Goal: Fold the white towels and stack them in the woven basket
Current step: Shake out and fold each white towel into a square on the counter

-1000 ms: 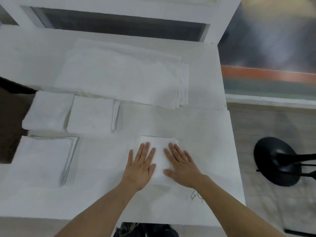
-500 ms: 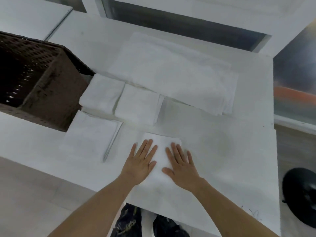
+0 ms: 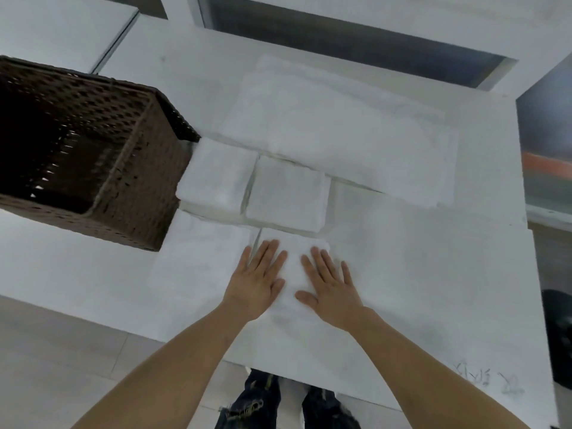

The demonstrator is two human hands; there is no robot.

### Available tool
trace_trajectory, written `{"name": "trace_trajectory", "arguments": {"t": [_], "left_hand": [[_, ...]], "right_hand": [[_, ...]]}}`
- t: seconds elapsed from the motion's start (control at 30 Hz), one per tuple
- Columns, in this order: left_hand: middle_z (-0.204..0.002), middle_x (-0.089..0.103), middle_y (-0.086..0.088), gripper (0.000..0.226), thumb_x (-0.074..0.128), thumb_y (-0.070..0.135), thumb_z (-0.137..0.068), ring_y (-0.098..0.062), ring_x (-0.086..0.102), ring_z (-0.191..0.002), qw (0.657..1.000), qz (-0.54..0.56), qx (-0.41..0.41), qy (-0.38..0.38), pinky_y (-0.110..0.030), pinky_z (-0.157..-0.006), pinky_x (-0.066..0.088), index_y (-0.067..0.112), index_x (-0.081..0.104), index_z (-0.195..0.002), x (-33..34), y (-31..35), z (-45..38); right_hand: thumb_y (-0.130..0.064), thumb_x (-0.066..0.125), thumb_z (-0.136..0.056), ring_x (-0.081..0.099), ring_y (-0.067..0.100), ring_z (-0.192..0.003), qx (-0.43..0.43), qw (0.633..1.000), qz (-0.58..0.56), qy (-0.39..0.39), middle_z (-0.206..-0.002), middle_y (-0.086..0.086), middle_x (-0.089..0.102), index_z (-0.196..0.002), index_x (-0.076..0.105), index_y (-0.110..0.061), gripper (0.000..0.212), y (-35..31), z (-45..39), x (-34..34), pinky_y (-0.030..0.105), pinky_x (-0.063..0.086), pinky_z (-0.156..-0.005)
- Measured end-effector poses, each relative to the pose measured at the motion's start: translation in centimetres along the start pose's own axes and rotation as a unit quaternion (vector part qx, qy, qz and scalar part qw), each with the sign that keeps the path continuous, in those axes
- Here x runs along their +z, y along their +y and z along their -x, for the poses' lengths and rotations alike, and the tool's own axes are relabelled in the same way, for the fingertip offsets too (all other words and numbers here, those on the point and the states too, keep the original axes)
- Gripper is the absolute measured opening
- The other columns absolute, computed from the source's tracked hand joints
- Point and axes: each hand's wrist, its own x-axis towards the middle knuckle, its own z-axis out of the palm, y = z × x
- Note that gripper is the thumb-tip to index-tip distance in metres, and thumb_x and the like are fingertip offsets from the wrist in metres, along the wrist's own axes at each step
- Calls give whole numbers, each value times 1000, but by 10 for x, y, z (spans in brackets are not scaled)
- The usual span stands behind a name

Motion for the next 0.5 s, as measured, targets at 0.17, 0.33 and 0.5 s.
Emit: {"name": "trace_trajectory", "arguments": {"t": [0.17,0.33,0.5], "left_hand": [[-170,6,-9,67,17,50,-103,-26,7,-157,1000,-5,-2,-18,-55,-124,5,19,19,-162,-12,4,1],[-164,31,-10,62,35,43,-103,-30,23,-153,999,5,-44,-23,-57,-125,10,16,29,-159,-46,20,-10],[-142,57,-5,49,45,38,-101,-27,48,-139,998,35,-31,41,-50,-117,34,17,50,-145,-78,46,-42]], "right_hand": [[-72,21,-101,-31,11,-152,13,1000,-3,-17,-165,-10,-36,-160,-21,-35,81,-8,3,-10,47,-11,-127],[-48,40,-107,14,17,-158,65,992,-81,78,-171,-1,22,-159,33,-25,57,-5,25,-43,41,23,-125],[-34,53,-103,51,22,-135,147,962,-101,205,-145,-2,57,-139,60,-21,38,28,54,-68,41,47,-105]]}}
